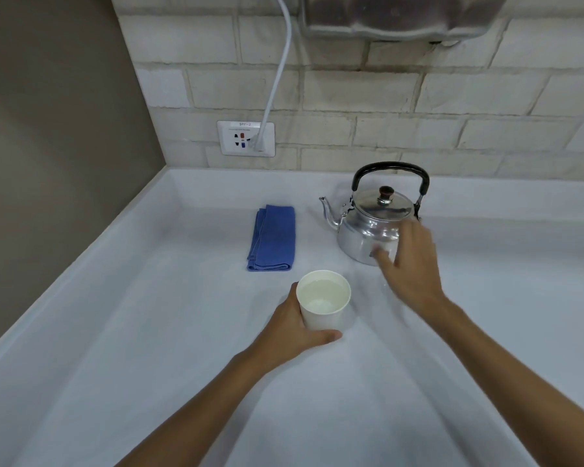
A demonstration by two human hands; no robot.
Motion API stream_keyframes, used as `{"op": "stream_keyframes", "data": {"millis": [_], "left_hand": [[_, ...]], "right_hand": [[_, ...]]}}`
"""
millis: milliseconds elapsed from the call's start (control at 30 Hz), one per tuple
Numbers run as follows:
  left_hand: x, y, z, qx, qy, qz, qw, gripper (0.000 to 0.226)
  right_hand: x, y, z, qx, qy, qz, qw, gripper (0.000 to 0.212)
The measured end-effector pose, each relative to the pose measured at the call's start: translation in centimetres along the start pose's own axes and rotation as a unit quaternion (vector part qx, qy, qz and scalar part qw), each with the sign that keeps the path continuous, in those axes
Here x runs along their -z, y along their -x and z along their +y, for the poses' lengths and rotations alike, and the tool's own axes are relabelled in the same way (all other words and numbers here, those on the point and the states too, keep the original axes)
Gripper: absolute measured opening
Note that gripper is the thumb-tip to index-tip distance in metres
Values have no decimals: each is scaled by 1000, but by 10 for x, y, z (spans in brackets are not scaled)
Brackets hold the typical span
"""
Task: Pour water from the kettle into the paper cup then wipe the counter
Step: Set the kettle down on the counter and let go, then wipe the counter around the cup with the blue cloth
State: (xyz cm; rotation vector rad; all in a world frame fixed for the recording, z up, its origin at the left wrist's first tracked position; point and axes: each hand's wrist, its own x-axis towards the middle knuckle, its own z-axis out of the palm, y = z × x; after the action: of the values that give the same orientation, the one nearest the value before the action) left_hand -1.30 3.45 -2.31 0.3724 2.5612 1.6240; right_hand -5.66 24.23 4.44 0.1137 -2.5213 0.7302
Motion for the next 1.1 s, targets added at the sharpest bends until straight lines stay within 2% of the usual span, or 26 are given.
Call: {"op": "stream_keyframes", "data": {"millis": [100, 200, 267, 333, 367, 467, 533, 633, 733, 800, 900, 1000, 1100], "left_hand": [[17, 5, -3, 2, -20, -62, 998, 89], [52, 15, -14, -19, -104, -105, 989, 85], [79, 14, -20, -23, -151, -101, 983, 77], [102, 1, -22, -20, -131, -52, 990, 61], [109, -9, -20, -23, -112, -23, 993, 51], [117, -52, -21, -25, -106, 39, 993, 29], [111, -88, -25, -24, -177, 47, 983, 32], [94, -136, -34, -10, -318, 48, 947, 42], [77, -169, -46, 43, -395, 34, 917, 50], [66, -183, -54, 81, -400, 32, 913, 52], [53, -194, -57, 91, -408, 33, 908, 53], [45, -193, -52, 73, -411, 13, 909, 52], [34, -175, -42, 21, -410, -34, 911, 51]], "right_hand": [[-11, 53, 15, -22, 42, -115, 992, 43], [-23, 83, 26, -57, 103, -214, 970, 61], [-30, 92, 26, -52, 162, -228, 959, 84], [-36, 95, 26, -43, 197, -222, 954, 106], [-36, 96, 26, -43, 207, -217, 953, 109], [-38, 96, 27, -48, 203, -226, 951, 106], [-38, 95, 25, -51, 205, -227, 951, 105], [-36, 95, 22, -58, 192, -229, 953, 103], [-34, 95, 21, -64, 172, -233, 955, 91], [-35, 95, 20, -70, 163, -235, 956, 81], [-36, 94, 19, -70, 176, -233, 954, 78], [-36, 93, 18, -62, 197, -237, 949, 78], [-34, 93, 17, -61, 194, -236, 950, 79]]}}
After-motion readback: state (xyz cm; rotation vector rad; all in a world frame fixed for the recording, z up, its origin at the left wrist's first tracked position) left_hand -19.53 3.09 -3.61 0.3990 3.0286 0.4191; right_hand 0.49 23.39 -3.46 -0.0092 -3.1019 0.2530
